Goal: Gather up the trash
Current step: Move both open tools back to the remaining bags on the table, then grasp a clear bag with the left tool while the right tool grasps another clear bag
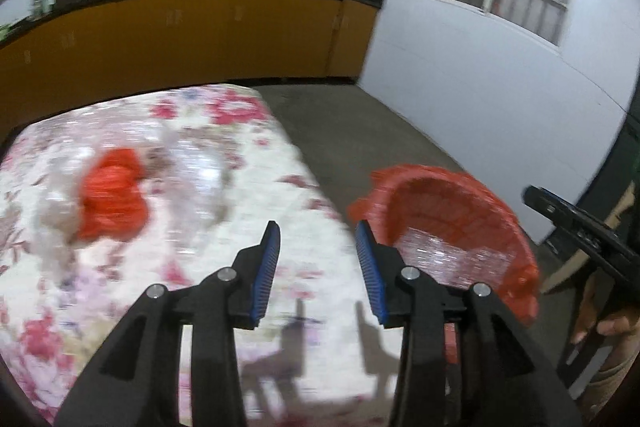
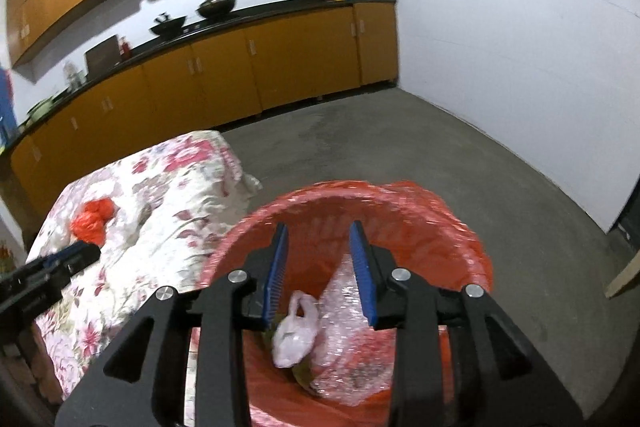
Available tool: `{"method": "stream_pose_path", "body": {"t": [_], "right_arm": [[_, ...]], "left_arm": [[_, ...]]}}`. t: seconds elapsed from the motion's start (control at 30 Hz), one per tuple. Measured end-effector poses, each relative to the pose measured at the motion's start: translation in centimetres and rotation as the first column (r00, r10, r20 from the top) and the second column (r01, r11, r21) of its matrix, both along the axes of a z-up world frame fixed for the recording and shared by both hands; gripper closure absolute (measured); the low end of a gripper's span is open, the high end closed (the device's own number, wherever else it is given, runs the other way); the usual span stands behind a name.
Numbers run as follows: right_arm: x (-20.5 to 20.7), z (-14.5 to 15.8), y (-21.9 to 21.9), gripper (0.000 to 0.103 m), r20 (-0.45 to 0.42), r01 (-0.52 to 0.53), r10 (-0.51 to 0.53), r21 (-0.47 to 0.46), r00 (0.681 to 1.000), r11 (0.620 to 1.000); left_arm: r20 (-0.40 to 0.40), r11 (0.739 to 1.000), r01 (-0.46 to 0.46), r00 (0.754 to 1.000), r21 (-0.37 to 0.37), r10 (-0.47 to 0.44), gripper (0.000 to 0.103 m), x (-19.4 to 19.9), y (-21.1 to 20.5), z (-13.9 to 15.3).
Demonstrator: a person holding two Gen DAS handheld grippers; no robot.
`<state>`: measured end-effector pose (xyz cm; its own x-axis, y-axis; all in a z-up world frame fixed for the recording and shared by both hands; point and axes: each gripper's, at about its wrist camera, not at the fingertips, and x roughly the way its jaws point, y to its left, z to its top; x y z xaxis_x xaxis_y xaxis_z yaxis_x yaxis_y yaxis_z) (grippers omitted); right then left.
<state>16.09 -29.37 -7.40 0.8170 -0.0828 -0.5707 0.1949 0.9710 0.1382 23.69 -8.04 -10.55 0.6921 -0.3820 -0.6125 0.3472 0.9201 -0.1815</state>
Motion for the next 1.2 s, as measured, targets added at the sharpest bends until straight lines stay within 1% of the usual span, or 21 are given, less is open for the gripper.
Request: {"method": "stream_pose_path", "body": {"t": [0.07,0.13,0.2,0.27,0.33,0.37,0.47,0.57,0.63,0.67,0.7,0.73,0.77,0.87,0.93,1.0,1.1,1.2], "right_arm": [[0.5,0.0,1.1,0.07,-0.003,-0.026,0.026,-0.001,1.0,1.0],[1.1,0.0,2.2,0.07,-0.006,-0.055,0.055,0.0,0.998,0.999],[1.9,0.0,3.6,0.07,-0.008,-0.086,0.086,0.003,0.996,0.996],[2.8,-0.1,4.9,0.07,-0.008,-0.113,0.113,0.01,0.994,0.994],[3.7,-0.3,6.6,0.07,-0.009,-0.146,0.146,0.019,0.989,0.989],[4.1,-0.4,7.3,0.07,-0.009,-0.161,0.162,0.021,0.987,0.987],[5.6,-0.6,9.9,0.07,-0.012,-0.211,0.212,0.027,0.977,0.977],[7.3,-0.7,12.3,0.07,-0.015,-0.26,0.26,0.02,0.965,0.965],[8.5,-0.9,13.8,0.07,-0.019,-0.289,0.29,0.015,0.957,0.957],[9.0,-0.9,14.5,0.07,-0.021,-0.301,0.301,0.013,0.953,0.954],[9.6,-1.1,15.3,0.07,-0.023,-0.316,0.316,0.011,0.948,0.949],[10.0,-1.2,15.9,0.07,-0.026,-0.327,0.327,0.009,0.945,0.945],[10.4,-1.4,16.5,0.07,-0.031,-0.337,0.338,0.008,0.941,0.941],[12.0,-1.9,18.4,0.07,-0.048,-0.368,0.368,0.014,0.929,0.93],[13.0,-2.4,19.5,0.07,-0.062,-0.381,0.382,0.03,0.922,0.924],[14.1,-3.0,20.3,0.07,-0.079,-0.39,0.393,0.047,0.916,0.92],[15.4,-3.7,21.5,0.07,-0.103,-0.393,0.397,0.056,0.912,0.918],[15.6,-4.0,22.1,0.07,-0.115,-0.395,0.399,0.059,0.91,0.917]], "left_arm": [[0.029,0.997,-0.069,0.997,0.026,0.069,0.063,0.7,2.6,0.3],[0.05,0.987,-0.154,0.987,0.044,0.152,0.058,1.8,5.7,0.6],[0.061,0.968,-0.245,0.968,0.048,0.242,0.054,2.9,8.9,0.9],[0.075,0.941,-0.332,0.942,0.057,0.328,0.048,4.2,12.2,0.8],[0.07,0.923,-0.38,0.924,0.069,0.375,0.047,5.5,14.6,0.5],[0.062,0.917,-0.391,0.92,0.076,0.387,0.047,6.1,15.4,0.2],[0.02,0.918,-0.386,0.922,0.092,0.386,0.047,7.4,17.1,-1.0],[-0.038,0.927,-0.37,0.927,0.066,0.373,0.049,8.3,18.6,-2.3],[-0.078,0.934,-0.355,0.931,0.037,0.357,0.054,8.5,19.3,-3.2],[-0.096,0.937,-0.347,0.932,0.031,0.348,0.056,8.7,19.5,-3.7],[-0.107,0.94,-0.339,0.934,0.029,0.34,0.059,8.6,19.6,-4.2],[-0.109,0.942,-0.333,0.936,0.031,0.335,0.064,8.4,19.5,-4.4],[-0.108,0.944,-0.328,0.938,0.031,0.329,0.065,8.3,19.4,-4.6],[-0.097,0.95,-0.31,0.945,0.023,0.311,0.077,8.0,19.4,-4.6],[-0.072,0.952,-0.304,0.95,0.028,0.305,0.09,7.6,19.4,-4.3],[-0.054,0.954,-0.297,0.953,0.035,0.299,0.101,7.2,19.4,-3.9],[-0.042,0.953,-0.301,0.952,0.031,0.302,0.101,6.9,19.8,-3.5],[-0.051,0.953,-0.301,0.952,0.026,0.302,0.101,6.9,20.2,-3.6]]}}
